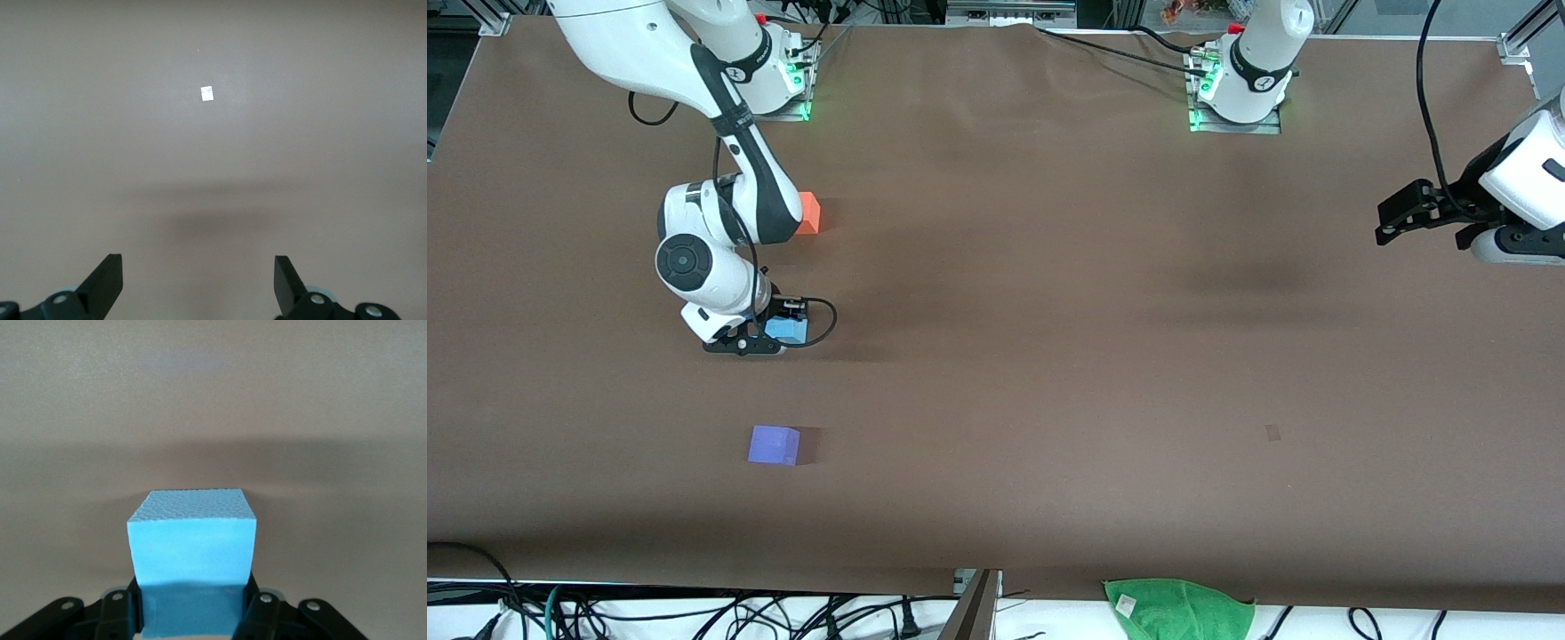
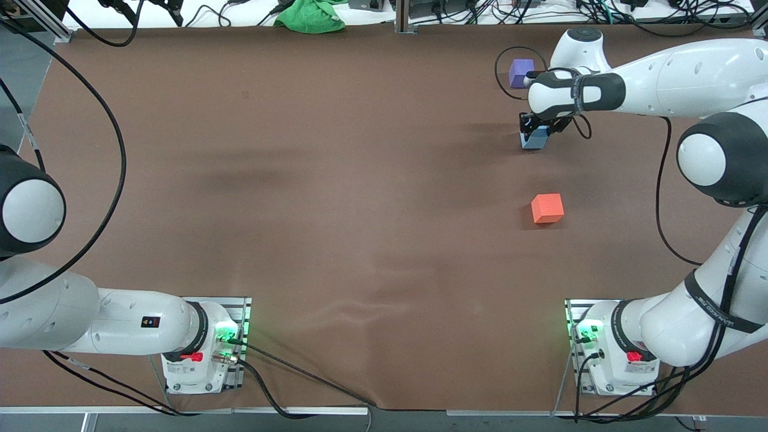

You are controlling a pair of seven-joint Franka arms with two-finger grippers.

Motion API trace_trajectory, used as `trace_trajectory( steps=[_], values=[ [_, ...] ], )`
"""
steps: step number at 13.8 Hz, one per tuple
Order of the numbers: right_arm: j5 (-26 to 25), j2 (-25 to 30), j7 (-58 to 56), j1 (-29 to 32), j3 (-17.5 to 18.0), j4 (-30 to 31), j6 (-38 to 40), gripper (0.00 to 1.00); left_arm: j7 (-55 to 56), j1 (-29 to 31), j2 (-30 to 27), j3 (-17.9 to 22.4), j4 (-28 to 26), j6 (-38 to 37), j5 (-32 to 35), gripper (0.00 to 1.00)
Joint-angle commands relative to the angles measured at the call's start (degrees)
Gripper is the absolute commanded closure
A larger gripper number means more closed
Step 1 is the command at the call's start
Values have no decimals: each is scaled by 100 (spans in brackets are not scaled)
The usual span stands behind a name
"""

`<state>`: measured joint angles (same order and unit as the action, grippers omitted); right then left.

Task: Place blue block between orange and purple blocks
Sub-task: 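Carry the blue cube with the right gripper toward the orange cube, then set the blue cube between orange and purple cubes, open right gripper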

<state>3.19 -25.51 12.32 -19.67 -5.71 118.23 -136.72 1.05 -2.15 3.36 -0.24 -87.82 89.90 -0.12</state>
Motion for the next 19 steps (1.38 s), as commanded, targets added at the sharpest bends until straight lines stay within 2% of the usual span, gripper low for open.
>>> trace_trajectory(
  steps=[1,2,4,6,11,13,15,19],
  values=[
    [24,170,-19,-11,35,288,-180,56,54,-48,77,-20,178,-87,91,0],
    [24,170,-19,-11,35,288,-180,54,54,-48,86,-20,178,-87,91,0],
    [32,178,-62,-11,35,236,-127,0,54,-48,77,-63,178,-87,91,0],
    [32,275,-115,-11,27,52,12,0,54,-48,86,-90,178,-87,100,0],
    [-20,380,-369,77,-35,-1485,2067,0,54,-39,86,-90,178,-87,100,0],
    [-29,407,-624,68,-236,-1881,2490,0,54,-48,95,-90,178,-78,100,0],
    [-29,416,-747,68,-447,-2390,3226,0,54,-40,95,-90,178,-87,92,0],
    [-20,416,-1082,68,-659,-3550,4571,0,54,-39,95,-81,178,-87,100,0]
  ],
)
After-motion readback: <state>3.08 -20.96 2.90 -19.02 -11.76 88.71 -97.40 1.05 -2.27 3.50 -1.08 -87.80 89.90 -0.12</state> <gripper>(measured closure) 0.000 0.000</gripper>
